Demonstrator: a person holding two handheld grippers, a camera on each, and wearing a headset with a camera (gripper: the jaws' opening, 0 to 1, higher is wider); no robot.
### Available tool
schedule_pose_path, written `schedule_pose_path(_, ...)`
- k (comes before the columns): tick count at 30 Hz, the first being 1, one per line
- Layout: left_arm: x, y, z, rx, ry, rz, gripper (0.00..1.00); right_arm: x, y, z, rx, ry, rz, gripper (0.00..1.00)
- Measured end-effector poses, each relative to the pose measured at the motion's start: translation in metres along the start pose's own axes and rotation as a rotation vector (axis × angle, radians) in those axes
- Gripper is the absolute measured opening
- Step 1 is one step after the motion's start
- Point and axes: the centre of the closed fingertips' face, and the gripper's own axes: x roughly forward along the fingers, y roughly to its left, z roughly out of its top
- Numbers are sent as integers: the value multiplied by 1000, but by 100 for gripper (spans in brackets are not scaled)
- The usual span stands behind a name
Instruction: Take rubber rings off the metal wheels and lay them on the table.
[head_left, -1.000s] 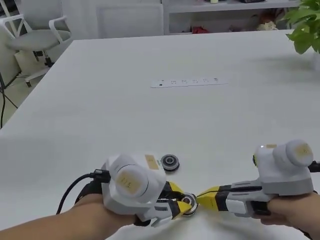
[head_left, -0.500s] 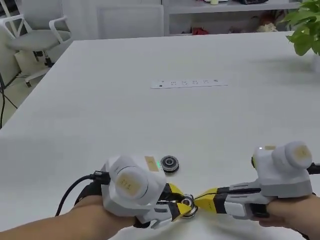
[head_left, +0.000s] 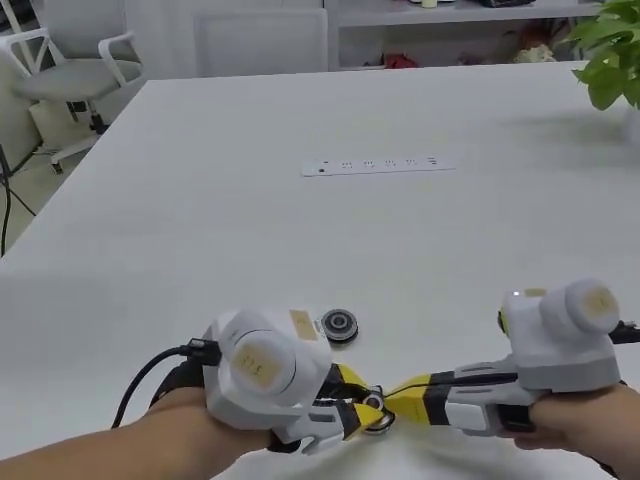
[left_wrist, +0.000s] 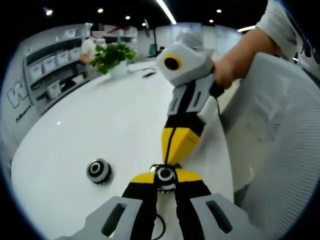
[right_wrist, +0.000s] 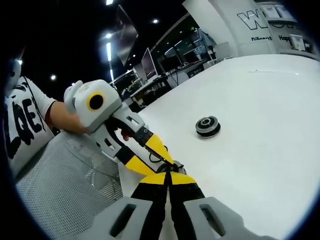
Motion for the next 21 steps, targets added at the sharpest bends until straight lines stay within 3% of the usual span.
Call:
schedule_pose_path(3,0,0,0,0,-3,0,13,1,6,1,6,-3,29,0)
schedule_pose_path(5,1,0,1,-1,-3,2,13,1,5,-1,-20,9,15,0)
schedule_pose_path(21,1,0,2,-8,-7,-12,14,-2,-5,1,-1,-5,-19,0)
